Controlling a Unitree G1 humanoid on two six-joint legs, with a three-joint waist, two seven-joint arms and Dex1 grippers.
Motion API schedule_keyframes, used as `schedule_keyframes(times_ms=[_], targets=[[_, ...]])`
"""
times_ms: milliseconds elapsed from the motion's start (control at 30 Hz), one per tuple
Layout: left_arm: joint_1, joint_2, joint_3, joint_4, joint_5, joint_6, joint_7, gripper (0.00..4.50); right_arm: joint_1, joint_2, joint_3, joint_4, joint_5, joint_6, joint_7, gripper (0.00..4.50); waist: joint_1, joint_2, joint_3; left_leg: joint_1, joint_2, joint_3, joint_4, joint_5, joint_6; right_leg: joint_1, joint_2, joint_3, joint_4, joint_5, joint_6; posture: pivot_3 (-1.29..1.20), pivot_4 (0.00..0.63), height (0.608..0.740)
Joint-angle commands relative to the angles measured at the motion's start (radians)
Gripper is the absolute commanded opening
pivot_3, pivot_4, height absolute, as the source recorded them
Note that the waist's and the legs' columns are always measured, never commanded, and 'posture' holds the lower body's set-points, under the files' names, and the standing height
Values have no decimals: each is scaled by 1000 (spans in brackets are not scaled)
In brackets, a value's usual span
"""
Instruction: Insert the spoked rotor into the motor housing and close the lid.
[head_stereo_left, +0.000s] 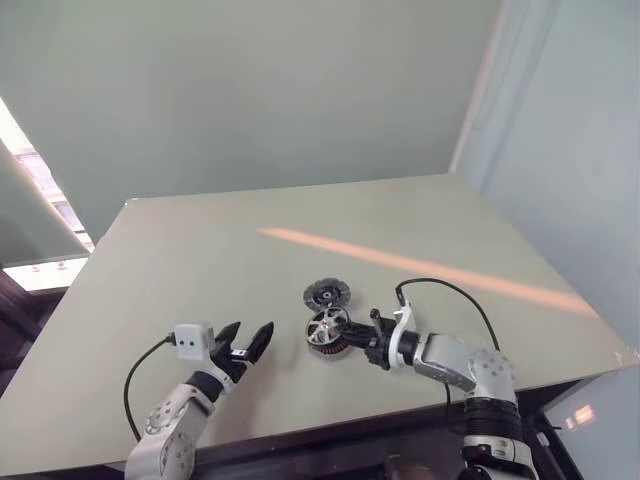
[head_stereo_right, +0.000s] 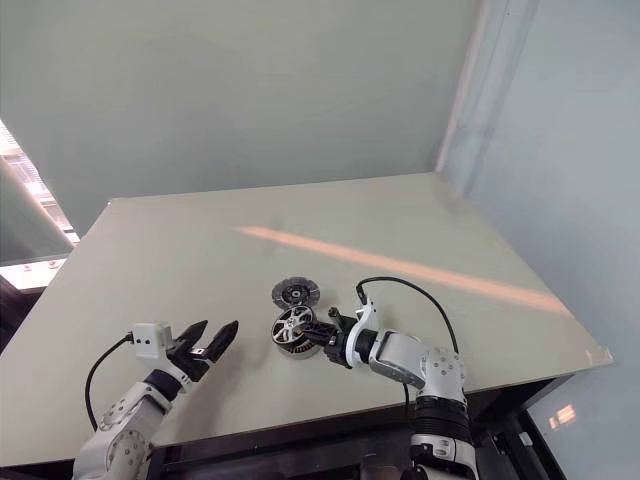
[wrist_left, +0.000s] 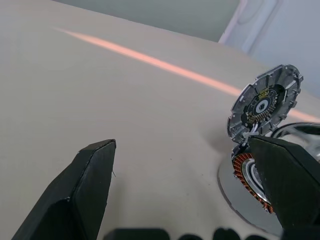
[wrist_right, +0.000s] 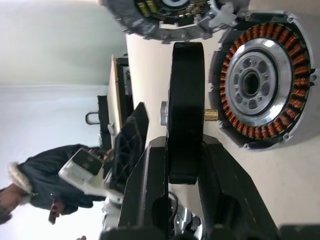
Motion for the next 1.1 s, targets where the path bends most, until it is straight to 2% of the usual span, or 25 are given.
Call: schedule_keyframes(times_ms=[33,633,1100], targets=[[-2,-8,25,-56,9,4,0,4500,-43,5,14,26,-35,-37,52,443,0,0,0,0,0,0,0,0,0,0,0,0,0,0,0,0,0,740],[3,-37,39,-63,56,-3,-15,4500,-132,19,21,185,-215,-121,206,443,0,0,0,0,0,0,0,0,0,0,0,0,0,0,0,0,0,740],[7,-45,43,-57,68,-7,-30,4500,-114,7,16,177,-290,-125,259,443,0,0,0,0,0,0,1,0,0,0,0,0,1,0,0,0,0,740]])
